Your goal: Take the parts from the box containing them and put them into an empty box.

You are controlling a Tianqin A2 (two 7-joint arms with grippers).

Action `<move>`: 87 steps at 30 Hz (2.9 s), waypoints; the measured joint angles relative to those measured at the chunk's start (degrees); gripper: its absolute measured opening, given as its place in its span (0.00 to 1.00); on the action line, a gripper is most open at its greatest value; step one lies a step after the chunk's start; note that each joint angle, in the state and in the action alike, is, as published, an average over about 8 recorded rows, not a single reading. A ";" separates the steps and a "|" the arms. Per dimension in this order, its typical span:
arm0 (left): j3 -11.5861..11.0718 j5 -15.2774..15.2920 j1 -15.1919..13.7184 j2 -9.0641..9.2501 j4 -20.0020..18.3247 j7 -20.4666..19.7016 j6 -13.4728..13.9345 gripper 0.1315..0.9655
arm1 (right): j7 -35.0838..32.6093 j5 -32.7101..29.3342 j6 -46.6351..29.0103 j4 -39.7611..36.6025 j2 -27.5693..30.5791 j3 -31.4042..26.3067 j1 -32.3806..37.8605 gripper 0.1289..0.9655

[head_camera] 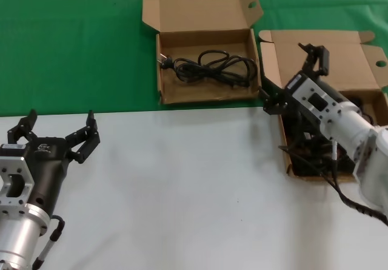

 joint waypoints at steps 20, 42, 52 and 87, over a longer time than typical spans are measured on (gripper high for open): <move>0.00 0.00 0.00 0.00 0.00 -0.01 0.00 0.94 | 22.76 1.38 9.58 24.25 3.57 1.69 -20.01 1.00; 0.00 -0.01 0.00 0.00 0.00 -0.01 0.00 1.00 | 45.93 2.77 19.31 48.78 7.17 3.40 -40.16 1.00; 0.00 -0.01 0.00 0.00 0.00 0.01 0.00 1.00 | 46.75 2.82 19.66 49.65 7.29 3.46 -40.87 1.00; 0.00 -0.01 0.00 0.00 0.00 0.00 0.00 1.00 | 46.75 2.82 19.66 49.65 7.29 3.46 -40.87 1.00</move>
